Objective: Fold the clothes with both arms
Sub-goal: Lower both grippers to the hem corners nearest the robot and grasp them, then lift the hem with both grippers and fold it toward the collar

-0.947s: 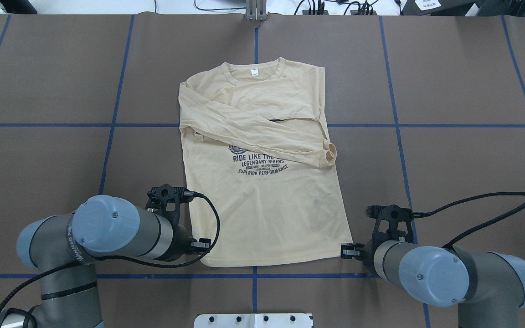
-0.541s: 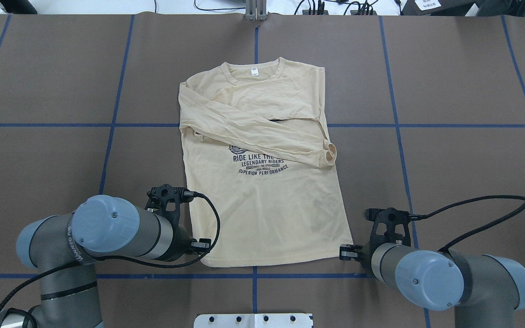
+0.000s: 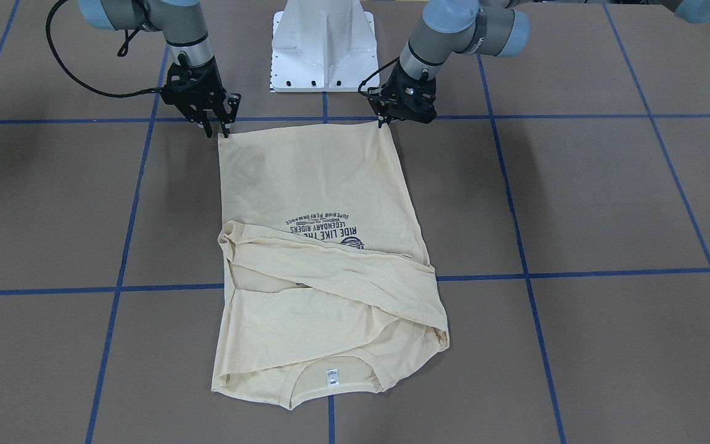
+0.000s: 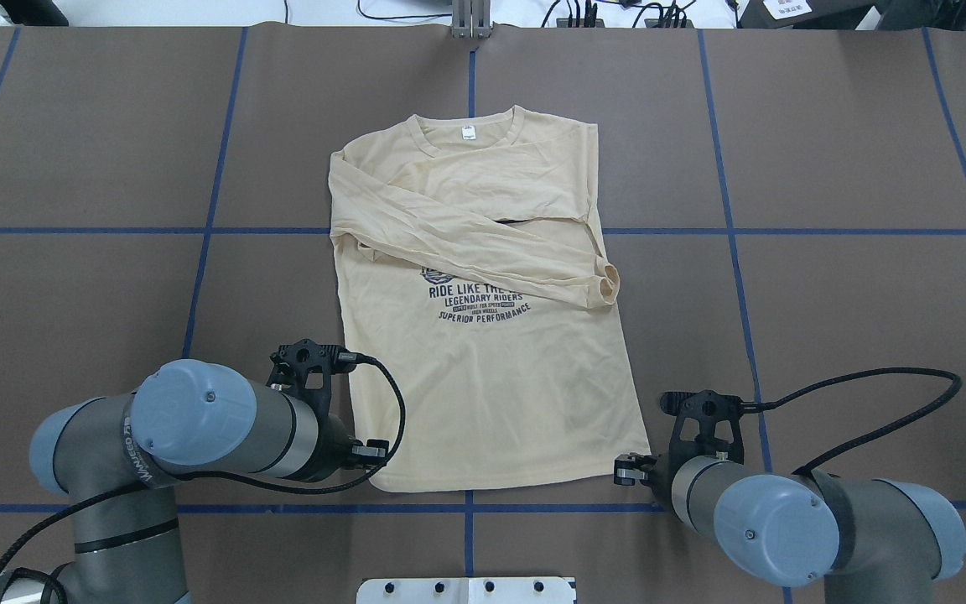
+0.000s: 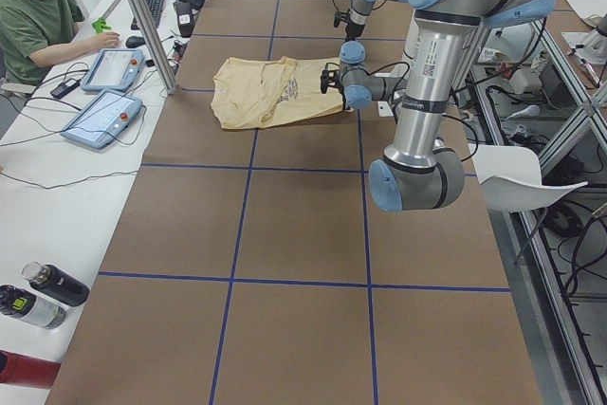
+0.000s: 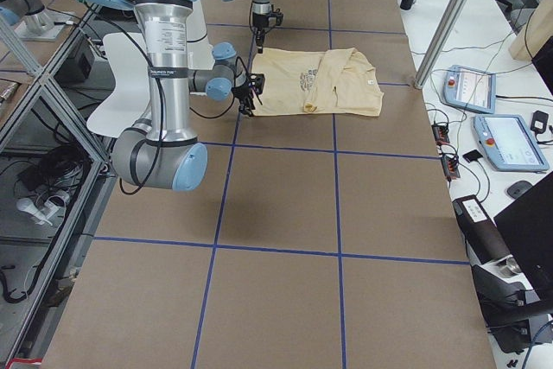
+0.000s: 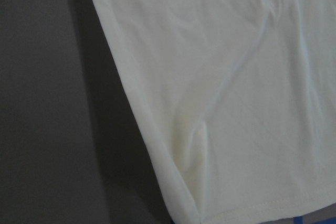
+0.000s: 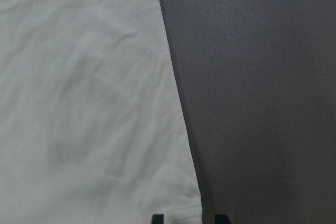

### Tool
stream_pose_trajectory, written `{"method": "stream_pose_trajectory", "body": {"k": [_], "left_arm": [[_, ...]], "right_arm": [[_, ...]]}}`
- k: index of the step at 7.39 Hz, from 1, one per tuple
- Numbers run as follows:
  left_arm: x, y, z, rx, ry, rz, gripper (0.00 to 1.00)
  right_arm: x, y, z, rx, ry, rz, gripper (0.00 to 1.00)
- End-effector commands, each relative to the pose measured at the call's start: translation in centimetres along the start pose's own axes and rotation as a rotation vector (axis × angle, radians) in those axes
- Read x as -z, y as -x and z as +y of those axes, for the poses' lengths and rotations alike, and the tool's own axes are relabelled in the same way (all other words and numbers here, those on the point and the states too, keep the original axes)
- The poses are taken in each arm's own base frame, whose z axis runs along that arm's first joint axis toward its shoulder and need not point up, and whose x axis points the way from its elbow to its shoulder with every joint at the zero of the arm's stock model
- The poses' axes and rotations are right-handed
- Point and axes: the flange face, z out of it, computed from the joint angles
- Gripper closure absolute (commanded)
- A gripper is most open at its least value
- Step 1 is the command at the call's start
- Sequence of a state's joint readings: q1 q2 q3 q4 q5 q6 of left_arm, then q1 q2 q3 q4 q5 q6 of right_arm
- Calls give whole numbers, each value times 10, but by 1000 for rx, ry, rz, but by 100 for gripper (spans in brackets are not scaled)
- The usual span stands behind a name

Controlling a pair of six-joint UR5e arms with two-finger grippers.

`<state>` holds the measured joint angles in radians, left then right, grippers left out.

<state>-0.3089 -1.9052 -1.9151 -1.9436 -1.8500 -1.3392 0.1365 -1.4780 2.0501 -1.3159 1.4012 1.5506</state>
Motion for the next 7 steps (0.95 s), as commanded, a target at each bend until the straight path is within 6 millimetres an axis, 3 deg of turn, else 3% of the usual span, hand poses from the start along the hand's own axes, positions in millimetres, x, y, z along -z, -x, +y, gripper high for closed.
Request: {"method": "stream_pose_trajectory", "body": {"k": [1, 2, 4, 5, 7], "left_arm": [[2, -1, 1, -1, 1, 4, 100], [2, -1, 1, -1, 7, 6, 100], [2, -1, 2, 0, 12, 6, 100], [2, -2, 2, -2, 11, 8, 100], [9, -6, 3, -5, 9, 22, 100]], "right_arm": [[-2, 2, 1, 2, -11, 0, 60], [-2, 2, 1, 3, -16, 0, 64], [-3, 1, 0, 2, -17, 3, 92], [-3, 1, 0, 2, -20, 3, 100], [5, 5, -4, -4, -22, -13, 100]]}}
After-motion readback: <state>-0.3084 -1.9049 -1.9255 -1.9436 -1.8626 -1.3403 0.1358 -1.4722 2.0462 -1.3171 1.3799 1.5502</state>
